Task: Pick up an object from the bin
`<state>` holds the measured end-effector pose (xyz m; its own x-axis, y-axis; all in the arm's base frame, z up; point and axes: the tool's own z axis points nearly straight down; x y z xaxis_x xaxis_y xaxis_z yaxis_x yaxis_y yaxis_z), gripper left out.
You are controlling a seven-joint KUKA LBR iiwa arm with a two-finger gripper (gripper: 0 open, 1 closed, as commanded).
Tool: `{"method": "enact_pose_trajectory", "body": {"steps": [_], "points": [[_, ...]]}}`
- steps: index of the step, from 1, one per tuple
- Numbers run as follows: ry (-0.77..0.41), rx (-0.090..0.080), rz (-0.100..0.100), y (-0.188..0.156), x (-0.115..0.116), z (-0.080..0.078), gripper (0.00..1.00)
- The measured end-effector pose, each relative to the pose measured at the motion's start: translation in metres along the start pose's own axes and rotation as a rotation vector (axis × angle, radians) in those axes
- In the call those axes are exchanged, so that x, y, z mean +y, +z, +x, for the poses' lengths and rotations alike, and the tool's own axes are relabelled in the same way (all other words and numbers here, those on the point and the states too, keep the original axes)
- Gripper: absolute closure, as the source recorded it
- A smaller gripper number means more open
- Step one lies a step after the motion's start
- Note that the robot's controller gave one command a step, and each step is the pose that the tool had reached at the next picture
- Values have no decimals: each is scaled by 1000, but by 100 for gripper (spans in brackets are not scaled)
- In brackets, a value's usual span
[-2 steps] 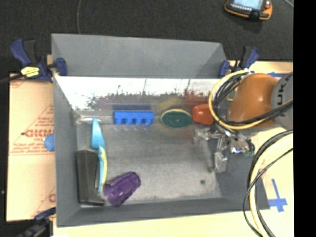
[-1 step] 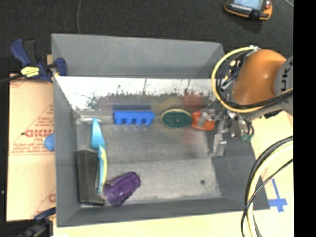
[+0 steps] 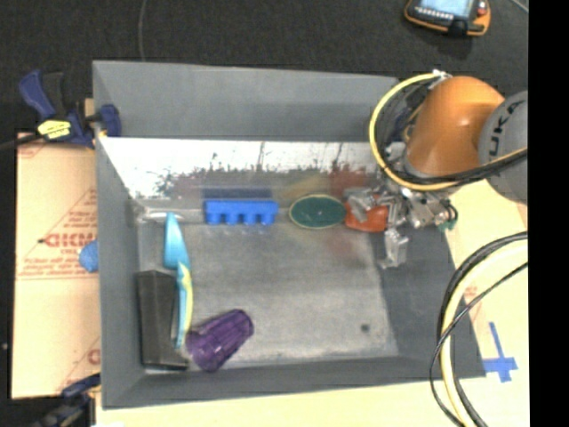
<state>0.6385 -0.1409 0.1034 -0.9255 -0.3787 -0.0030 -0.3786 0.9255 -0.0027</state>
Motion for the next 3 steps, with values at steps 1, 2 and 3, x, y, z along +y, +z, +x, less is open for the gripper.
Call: {"method": "enact_pose_trajectory", "body": {"steps": [1,2,3], "points": [[18,-14,8,28,1,-11,0],[-134,-12,9,30,6,16,100],[-134,-13,9,30,6,16,100]]}}
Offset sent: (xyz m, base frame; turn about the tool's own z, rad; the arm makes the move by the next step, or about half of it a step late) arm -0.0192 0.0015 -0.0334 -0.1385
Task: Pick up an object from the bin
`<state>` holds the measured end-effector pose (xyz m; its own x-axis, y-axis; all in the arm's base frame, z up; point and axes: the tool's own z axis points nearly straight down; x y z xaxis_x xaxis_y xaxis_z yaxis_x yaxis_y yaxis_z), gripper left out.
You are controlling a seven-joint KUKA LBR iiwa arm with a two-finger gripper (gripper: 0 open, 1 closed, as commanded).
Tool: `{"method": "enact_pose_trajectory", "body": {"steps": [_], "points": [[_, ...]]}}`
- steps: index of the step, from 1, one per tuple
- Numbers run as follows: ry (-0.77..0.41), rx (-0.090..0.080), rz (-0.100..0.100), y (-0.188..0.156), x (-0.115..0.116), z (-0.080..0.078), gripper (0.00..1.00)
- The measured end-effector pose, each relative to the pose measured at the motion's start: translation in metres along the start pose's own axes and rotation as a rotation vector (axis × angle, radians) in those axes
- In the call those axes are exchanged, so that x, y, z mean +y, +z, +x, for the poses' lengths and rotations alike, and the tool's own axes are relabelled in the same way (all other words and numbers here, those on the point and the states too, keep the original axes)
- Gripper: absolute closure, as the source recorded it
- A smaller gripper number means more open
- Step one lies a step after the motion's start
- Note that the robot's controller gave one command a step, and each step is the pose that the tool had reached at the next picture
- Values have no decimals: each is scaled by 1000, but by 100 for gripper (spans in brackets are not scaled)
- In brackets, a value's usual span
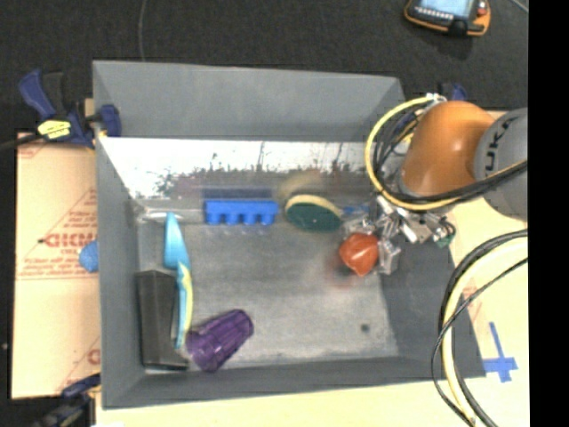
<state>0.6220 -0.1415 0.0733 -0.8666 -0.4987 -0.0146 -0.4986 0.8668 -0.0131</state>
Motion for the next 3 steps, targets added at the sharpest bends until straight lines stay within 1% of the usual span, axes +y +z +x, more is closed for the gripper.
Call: {"method": "enact_pose_trajectory", "body": {"steps": [1,2,3], "points": [[0,8,-8,-13,2,2,100],[3,2,-1,-52,0,0,100],[4,1,0,-84,-1,-1,100]]}}
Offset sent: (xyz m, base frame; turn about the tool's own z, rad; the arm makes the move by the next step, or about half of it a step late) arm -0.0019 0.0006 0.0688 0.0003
